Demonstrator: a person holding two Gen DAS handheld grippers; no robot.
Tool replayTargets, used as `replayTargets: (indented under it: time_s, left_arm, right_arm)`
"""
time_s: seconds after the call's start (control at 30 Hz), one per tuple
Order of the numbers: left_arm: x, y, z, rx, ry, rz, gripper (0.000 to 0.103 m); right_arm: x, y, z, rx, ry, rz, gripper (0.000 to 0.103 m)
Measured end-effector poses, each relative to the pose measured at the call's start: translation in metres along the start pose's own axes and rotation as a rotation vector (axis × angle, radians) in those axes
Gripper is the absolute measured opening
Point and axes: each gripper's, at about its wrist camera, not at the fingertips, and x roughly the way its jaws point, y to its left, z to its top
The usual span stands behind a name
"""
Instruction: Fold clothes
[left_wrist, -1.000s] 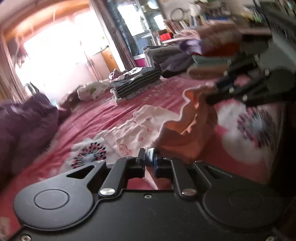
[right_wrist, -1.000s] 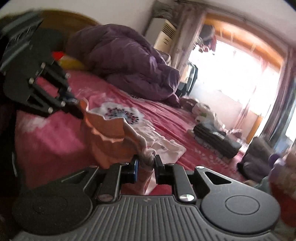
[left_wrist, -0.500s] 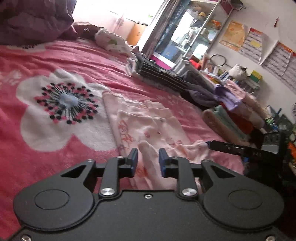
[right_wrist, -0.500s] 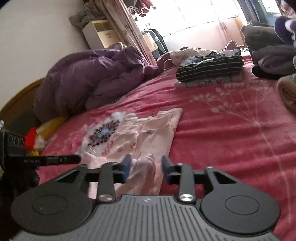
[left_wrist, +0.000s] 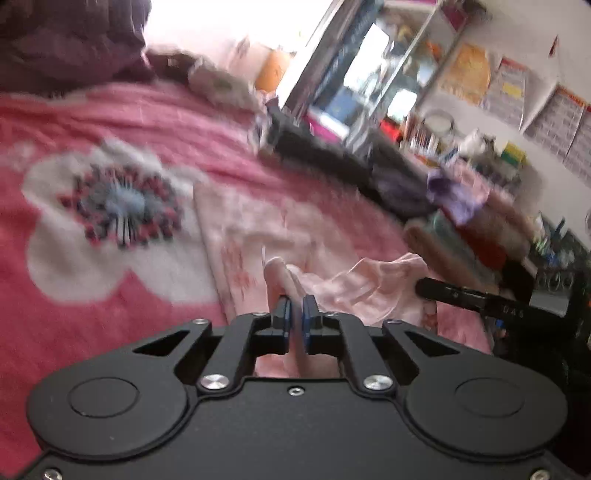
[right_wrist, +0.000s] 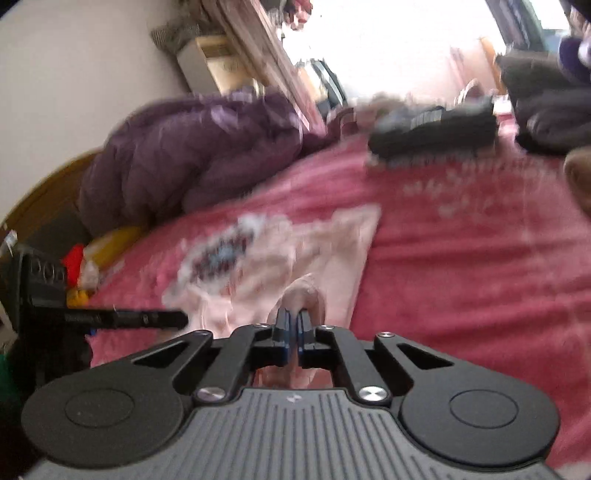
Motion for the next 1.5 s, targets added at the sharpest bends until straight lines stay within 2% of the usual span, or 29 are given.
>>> replayTargets:
  time_s: [0.2,0.33,0.37,0.43,0.47,0.5,0.6,0.7,1.03,1.07,1.1,1.17,1.37,1.5]
  left_arm:
    - [0.005,0.001,0.035,0.021,-0.088,0.011,0.004]
    - [0.024,0.008,0.051,0.021,-0.073,0.015,0.004]
    - [0.028,0.012,0.052,0.003,-0.058,0.018,0.004]
    - [0.03,0.026,0.046,-0.098,-0.016,0.003,0.01]
    - [0.031,0.031,0.042,-0.122,-0.005,0.023,0.021]
    - [0.033,0.034,0.039,-0.136,0.005,0.032,0.026]
    - [0.042,0.043,0.035,-0.2,0.058,0.022,0.026]
    - [0.049,0.046,0.031,-0.239,0.098,0.009,0.026]
    - [0.057,0.039,0.021,-0.218,0.153,0.029,0.025]
    - [0.057,0.036,0.021,-0.196,0.147,0.038,0.007]
    - [0.056,0.033,0.022,-0.173,0.141,0.048,0.002]
    - [0.051,0.027,0.025,-0.13,0.108,0.053,0.001]
    - [0.027,0.008,0.046,-0.026,-0.11,0.006,0.001]
    - [0.033,0.011,0.052,-0.011,-0.167,0.006,0.001]
  right_arm:
    - [0.009,-0.01,0.025,0.014,-0.126,0.013,0.005]
    - [0.028,-0.02,0.039,0.027,-0.172,0.01,0.005]
    - [0.033,-0.023,0.041,0.023,-0.169,0.007,0.005]
    - [0.041,-0.029,0.041,0.048,-0.14,-0.003,0.005]
    - [0.044,-0.031,0.04,0.066,-0.117,0.004,0.005]
    - [0.046,-0.032,0.038,0.067,-0.098,0.005,0.005]
    - [0.051,-0.03,0.033,0.047,-0.038,0.004,0.005]
    - [0.051,-0.027,0.028,0.047,-0.015,-0.003,0.005]
    - [0.048,-0.024,0.024,0.04,-0.005,-0.013,0.005]
    - [0.049,-0.024,0.024,0.04,-0.005,-0.013,0.005]
    - [0.049,-0.024,0.024,0.039,-0.006,-0.014,0.005]
    - [0.049,-0.023,0.025,0.035,-0.01,-0.018,0.005]
    - [0.043,-0.014,0.04,-0.017,-0.099,-0.022,0.005]
    - [0.047,-0.015,0.054,-0.023,-0.138,-0.016,0.005]
